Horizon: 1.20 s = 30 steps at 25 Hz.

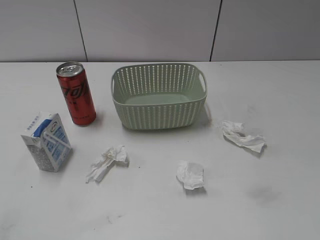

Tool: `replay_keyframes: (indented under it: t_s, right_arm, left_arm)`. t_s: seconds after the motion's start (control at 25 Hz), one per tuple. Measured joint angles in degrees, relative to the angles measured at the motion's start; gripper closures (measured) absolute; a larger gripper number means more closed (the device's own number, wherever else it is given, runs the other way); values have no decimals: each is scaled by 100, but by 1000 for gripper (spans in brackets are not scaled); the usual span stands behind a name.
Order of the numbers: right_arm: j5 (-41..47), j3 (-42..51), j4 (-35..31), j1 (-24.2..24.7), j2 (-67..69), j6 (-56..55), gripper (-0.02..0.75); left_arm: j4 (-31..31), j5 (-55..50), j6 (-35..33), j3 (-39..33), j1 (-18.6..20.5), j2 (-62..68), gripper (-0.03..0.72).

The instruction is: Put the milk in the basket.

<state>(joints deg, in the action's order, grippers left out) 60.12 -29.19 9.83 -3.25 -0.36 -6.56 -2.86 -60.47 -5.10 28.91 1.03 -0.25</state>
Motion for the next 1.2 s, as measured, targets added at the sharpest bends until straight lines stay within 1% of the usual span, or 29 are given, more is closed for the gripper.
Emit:
replay_keyframes:
  t_s: [0.32, 0.48, 0.56, 0.68, 0.84, 1.0, 1.12, 1.2]
  right_arm:
    - [0, 0, 0, 0, 0, 0, 151]
    - [0, 0, 0, 0, 0, 0, 151]
    - [0, 0, 0, 0, 0, 0, 151]
    - [0, 0, 0, 0, 0, 0, 151]
    - [0, 0, 0, 0, 0, 0, 151]
    - [0, 0, 0, 0, 0, 0, 151]
    - [0, 0, 0, 0, 0, 0, 151]
    - [0, 0, 0, 0, 0, 0, 151]
  left_arm:
    - [0, 0, 0, 0, 0, 0, 27]
    - [0, 0, 0, 0, 0, 0, 47]
    - [-115, 0, 0, 6, 0, 65, 69]
    - [-439, 147, 0, 57, 0, 482, 82]
    - [-600, 654, 0, 276, 0, 1550, 87]
    - [-745, 1188, -59, 608, -7, 3005, 87]
    - [-1115, 1486, -429, 1051, -149, 4113, 87]
    - [-1278, 1535, -616, 1401, -343, 4857, 87]
